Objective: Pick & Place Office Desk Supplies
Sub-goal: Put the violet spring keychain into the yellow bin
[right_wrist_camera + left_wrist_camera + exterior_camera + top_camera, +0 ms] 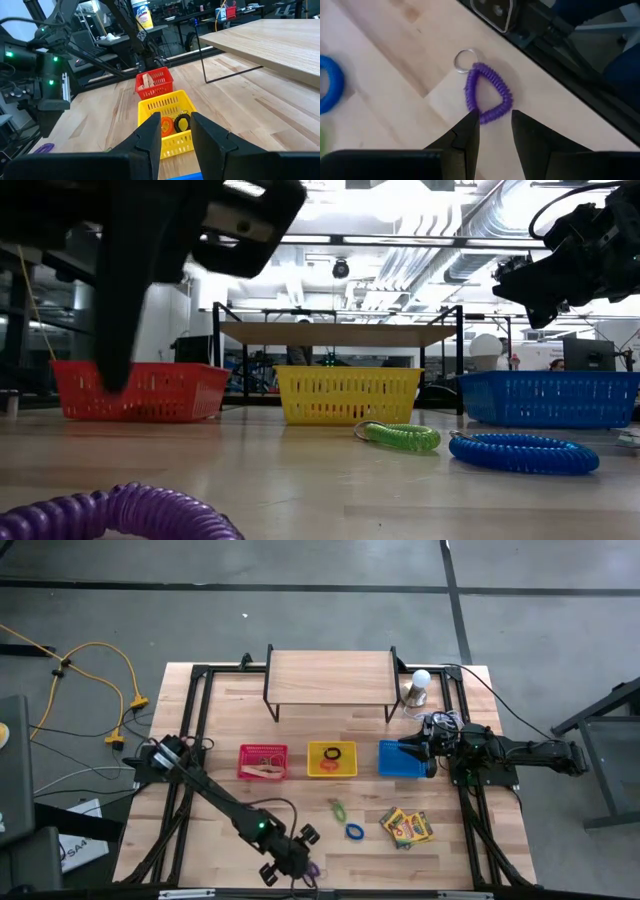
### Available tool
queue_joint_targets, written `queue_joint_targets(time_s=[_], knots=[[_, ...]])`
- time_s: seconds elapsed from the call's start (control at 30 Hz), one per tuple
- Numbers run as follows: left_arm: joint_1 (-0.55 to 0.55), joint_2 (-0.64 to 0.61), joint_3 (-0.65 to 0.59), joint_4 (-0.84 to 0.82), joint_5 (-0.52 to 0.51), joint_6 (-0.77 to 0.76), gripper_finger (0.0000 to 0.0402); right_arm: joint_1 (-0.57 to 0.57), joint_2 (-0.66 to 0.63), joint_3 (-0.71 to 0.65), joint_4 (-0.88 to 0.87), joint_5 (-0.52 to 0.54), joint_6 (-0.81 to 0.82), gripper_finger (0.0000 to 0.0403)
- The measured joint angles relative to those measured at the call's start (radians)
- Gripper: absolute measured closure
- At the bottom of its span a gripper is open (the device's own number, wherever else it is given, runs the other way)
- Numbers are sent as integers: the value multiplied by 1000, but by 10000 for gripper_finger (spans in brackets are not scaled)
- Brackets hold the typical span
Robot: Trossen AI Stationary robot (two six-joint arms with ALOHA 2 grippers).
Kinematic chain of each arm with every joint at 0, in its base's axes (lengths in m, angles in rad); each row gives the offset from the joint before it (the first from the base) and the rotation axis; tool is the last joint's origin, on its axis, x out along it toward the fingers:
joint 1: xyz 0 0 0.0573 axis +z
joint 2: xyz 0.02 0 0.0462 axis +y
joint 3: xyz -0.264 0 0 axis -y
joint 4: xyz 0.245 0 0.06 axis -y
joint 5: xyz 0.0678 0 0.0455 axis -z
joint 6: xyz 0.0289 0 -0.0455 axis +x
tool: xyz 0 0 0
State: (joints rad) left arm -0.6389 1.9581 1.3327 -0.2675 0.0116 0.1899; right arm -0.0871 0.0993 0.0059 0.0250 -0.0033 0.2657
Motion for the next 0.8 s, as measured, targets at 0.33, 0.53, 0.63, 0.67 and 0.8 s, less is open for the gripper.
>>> queue_joint_targets(time_s=[0.33,0.53,0.63,0.67,0.8], knots=[[-30,34,-2,66,1,20,293,0,0,0,0,0,0,309],[-35,39,0,92,-4,20,293,0,0,0,0,0,0,309],[-35,39,0,94,-11,22,293,0,0,0,0,0,0,309],[-35,39,0,93,-14,22,293,0,0,0,0,0,0,309],[-34,39,0,94,-15,22,293,0,0,0,0,0,0,309]])
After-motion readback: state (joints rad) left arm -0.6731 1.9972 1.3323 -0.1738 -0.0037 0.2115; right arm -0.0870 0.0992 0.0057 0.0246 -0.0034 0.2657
